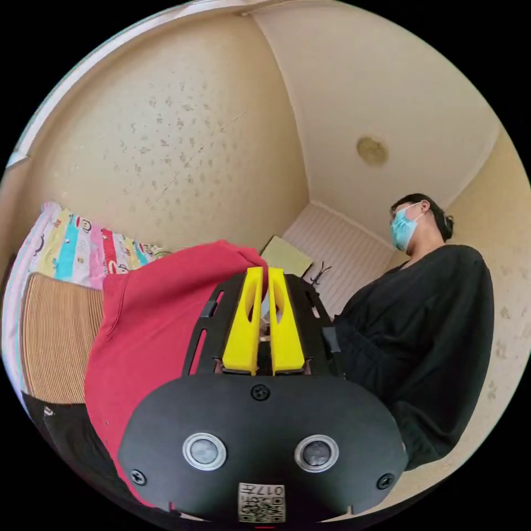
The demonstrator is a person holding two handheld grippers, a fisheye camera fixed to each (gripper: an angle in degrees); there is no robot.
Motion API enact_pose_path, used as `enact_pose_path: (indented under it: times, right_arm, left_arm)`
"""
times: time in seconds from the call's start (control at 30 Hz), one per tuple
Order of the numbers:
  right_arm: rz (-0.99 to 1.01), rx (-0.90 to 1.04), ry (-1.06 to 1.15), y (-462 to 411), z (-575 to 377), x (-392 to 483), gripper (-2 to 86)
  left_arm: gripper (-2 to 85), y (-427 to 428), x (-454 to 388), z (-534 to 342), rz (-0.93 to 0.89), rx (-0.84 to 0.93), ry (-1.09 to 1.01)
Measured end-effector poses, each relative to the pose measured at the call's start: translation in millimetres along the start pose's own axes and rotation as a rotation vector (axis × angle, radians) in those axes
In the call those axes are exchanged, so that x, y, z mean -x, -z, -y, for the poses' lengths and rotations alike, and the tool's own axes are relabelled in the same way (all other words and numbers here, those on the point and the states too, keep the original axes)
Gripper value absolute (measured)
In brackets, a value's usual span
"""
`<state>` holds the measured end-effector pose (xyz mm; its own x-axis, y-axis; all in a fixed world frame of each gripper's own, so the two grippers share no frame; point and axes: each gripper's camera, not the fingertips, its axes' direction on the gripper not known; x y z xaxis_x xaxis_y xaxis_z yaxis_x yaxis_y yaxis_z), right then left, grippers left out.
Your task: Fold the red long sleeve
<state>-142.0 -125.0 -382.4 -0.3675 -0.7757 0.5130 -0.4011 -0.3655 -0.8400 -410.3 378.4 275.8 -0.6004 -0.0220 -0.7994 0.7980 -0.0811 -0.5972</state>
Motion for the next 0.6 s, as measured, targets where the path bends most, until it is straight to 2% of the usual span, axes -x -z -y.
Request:
enact_pose_path:
  times: [0.07,0.1,0.13,0.17,0.23,0.27,0.3,0.33,0.4,0.5,0.6]
  right_arm:
    - [0.138,-0.064,-0.089,-8,-25,-21,0.3]
    - [0.321,-0.128,-0.154,-16,-46,-40,0.4]
    - [0.56,-0.197,-0.219,-26,-68,-63,0.4]
    - [0.694,-0.235,-0.27,-32,-80,-77,0.5]
    - [1.343,-0.431,-0.603,-83,-142,-133,0.8]
    - [1.522,-0.498,-0.686,-102,-159,-139,0.9]
    - [1.876,-0.619,-0.825,-145,-188,-142,1.2]
    - [2.146,-0.661,-0.922,-184,-208,-133,1.7]
    - [2.282,-0.595,-0.947,-216,-230,-124,3.0]
    - [2.053,-0.508,-0.881,-216,-266,-149,9.0]
    - [1.943,-0.643,-0.845,-215,-301,-186,14.4]
  left_arm:
    - [-0.5,-25,-22,-2,-0.176,-0.082,-0.119]
    - [-0.5,-37,-32,-4,-0.313,-0.156,-0.182]
    - [-0.5,-43,-36,-4,-0.375,-0.191,-0.209]
    - [-0.5,-52,-44,-6,-0.488,-0.255,-0.259]
    - [-0.4,-65,-53,-7,-0.578,-0.31,-0.288]
    - [-0.3,-75,-58,-7,-0.615,-0.313,-0.288]
    - [-0.2,-86,-66,-6,-0.647,-0.292,-0.309]
    - [-0.1,-91,-70,-6,-0.658,-0.28,-0.322]
    - [-0.1,-115,-87,-10,-0.686,-0.249,-0.341]
    - [0.0,-151,-106,-17,-0.844,-0.196,-0.385]
    - [0.1,-190,-126,-31,-0.978,-0.152,-0.382]
